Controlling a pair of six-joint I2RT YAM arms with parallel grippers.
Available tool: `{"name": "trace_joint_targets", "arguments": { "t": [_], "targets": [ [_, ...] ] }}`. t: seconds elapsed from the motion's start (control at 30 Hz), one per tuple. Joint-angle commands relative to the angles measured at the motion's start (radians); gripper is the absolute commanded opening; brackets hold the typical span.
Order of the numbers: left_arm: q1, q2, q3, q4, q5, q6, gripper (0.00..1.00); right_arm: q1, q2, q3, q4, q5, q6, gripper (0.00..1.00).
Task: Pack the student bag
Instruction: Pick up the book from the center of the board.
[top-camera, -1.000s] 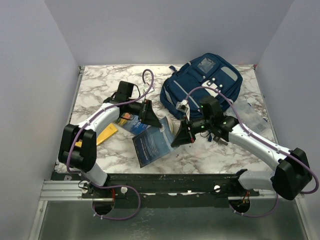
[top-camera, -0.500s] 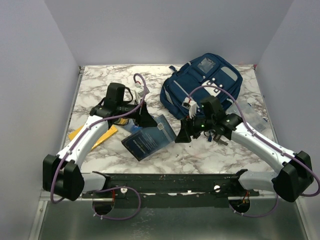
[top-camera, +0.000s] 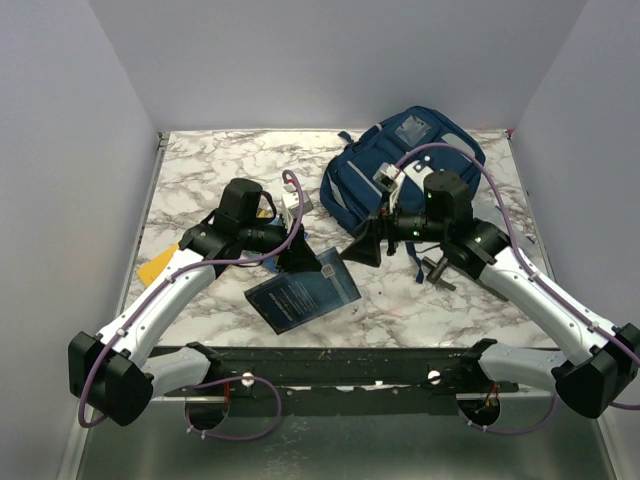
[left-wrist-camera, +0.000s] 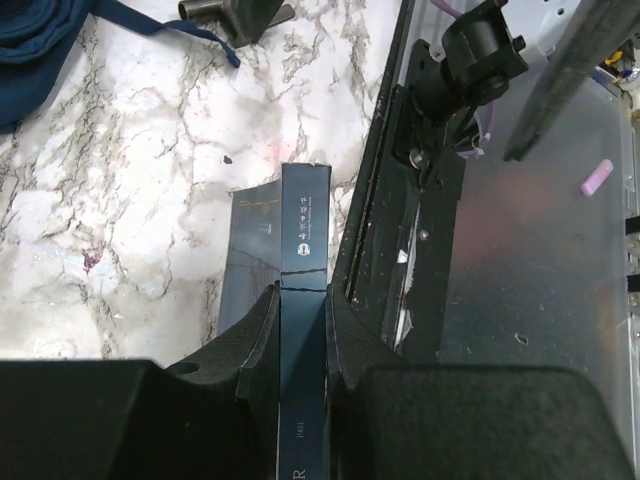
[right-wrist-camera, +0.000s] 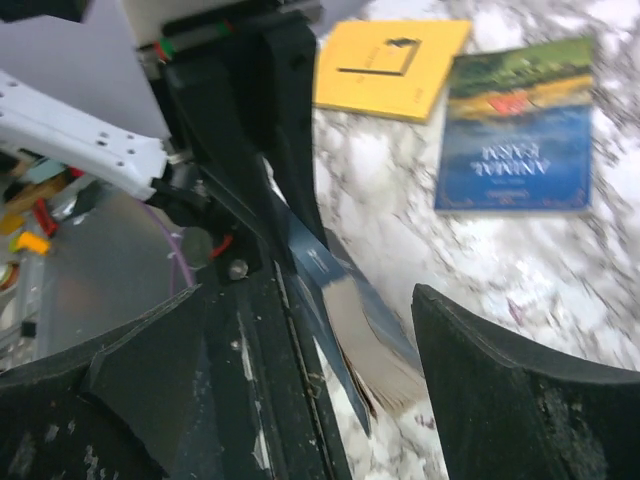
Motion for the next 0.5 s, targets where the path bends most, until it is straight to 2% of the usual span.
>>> {"name": "trace_joint_targets", "arguments": {
  "t": [0.0, 0.07, 0.2, 0.47],
  "targets": [
    [-0.011, -0.051, 0.010, 0.025, 0.095, 0.023, 0.00, 0.002, 0.096, 0.036, 0.090, -0.262, 0.009, 0.86],
    [-0.012, -0.050, 0.012, 0.026, 0.118, 0.021, 0.00, 0.010, 0.123, 0.018, 0.118, -0.322, 0.025, 0.86],
    [-0.017, -0.038, 0.021, 0.030, 0.193, 0.013, 0.00, 0.036, 0.143, -0.031, 0.148, -0.334, 0.028, 0.86],
    [-0.019, -0.051, 0.021, 0.061, 0.258, -0.009, 0.00, 0.045, 0.121, -0.160, 0.182, -0.380, 0.059, 0.78]
  ]
}}
